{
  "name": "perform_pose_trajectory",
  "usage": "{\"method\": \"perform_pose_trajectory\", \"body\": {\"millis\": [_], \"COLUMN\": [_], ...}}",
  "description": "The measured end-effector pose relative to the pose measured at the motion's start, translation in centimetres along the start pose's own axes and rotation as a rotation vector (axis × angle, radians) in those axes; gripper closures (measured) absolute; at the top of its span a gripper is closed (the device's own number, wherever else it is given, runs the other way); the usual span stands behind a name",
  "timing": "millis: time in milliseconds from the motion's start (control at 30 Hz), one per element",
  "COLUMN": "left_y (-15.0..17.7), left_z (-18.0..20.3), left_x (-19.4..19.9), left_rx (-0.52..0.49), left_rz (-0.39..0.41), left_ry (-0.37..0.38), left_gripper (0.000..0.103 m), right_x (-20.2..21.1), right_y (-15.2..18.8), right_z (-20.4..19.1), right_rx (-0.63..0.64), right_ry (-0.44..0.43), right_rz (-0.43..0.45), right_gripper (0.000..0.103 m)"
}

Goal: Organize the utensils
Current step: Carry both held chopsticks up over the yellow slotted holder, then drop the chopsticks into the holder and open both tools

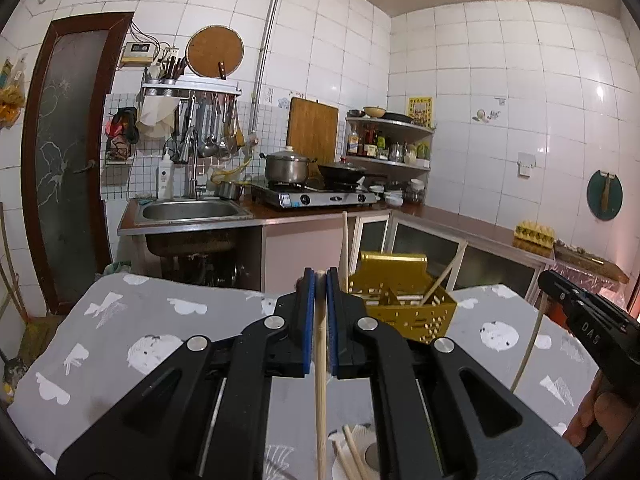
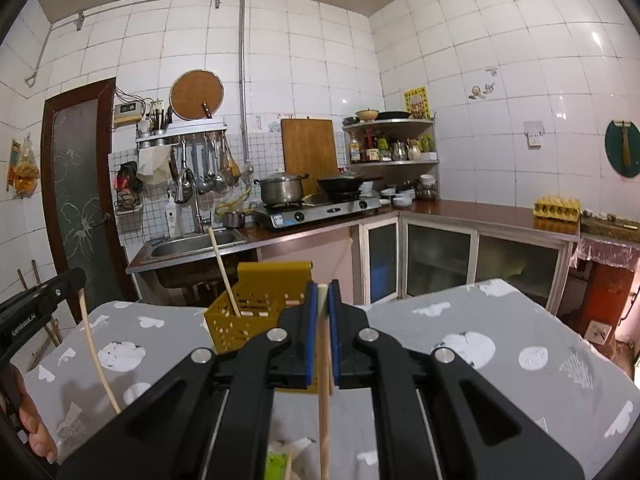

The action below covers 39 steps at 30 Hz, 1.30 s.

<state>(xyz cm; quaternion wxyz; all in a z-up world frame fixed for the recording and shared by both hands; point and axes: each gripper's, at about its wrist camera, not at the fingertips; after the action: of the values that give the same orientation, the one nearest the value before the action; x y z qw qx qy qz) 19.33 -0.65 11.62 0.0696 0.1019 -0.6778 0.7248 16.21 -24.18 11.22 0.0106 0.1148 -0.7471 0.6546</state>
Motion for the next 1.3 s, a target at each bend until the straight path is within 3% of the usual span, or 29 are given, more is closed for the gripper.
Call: {"method": "perform_pose_trajectory", "body": {"millis": [200,500,667,800,1033,1200,1267,1300], "left_y": [-3.3,-12.4,-15.0,-13.7,-6.8,-3.9,-3.9,-4.1], "left_z": [0.9,4.8,7.2,8.2,8.5,8.2,7.9,7.6], "left_x": [-0.8,-2.7,-6.5,-9.9,-16.1,-17.1,-16.6,-16.2], "left_rx": [0.011,0.009,0.015,0.001,-0.010,-0.030,-0.035,-0.037], "left_rz": [0.043,0.190,0.224,0.203,0.046,-0.030,-0.042,-0.042], "left_ry": [0.026,0.083,0.078,0.063,0.048,0.025,0.006,-0.012], "left_gripper": [0.098,0.098,0.098,0.098,0.098,0.097,0.081,0.063], "right_x": [-1.0,-4.8,-8.6,-11.8,-15.8,-16.5,-16.4,-16.2], "right_y": [-3.3,-12.0,-14.7,-13.8,-8.2,-5.2,-4.9,-5.0], "right_z": [-0.4,-1.2,-0.4,0.9,2.9,3.7,4.1,4.3], "right_rx": [0.000,0.033,0.020,0.012,-0.001,-0.009,-0.009,-0.013], "right_ry": [-0.020,-0.026,-0.032,-0.030,-0.027,-0.007,0.010,0.017], "right_rz": [0.050,0.169,0.192,0.181,0.066,-0.003,-0.026,-0.039], "right_gripper": [0.097,0.097,0.097,0.097,0.097,0.096,0.096,0.089]}}
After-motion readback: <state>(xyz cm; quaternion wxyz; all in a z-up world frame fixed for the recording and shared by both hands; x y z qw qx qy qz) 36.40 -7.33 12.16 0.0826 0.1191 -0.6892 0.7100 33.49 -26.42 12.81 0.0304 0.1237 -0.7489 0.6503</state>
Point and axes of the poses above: each gripper's, at about its wrist camera, not at the fingertips, and x roughly against the way its jaws point, z to its right, y to its underside, and after that the axes turned 11 degrees about -y, right-handed
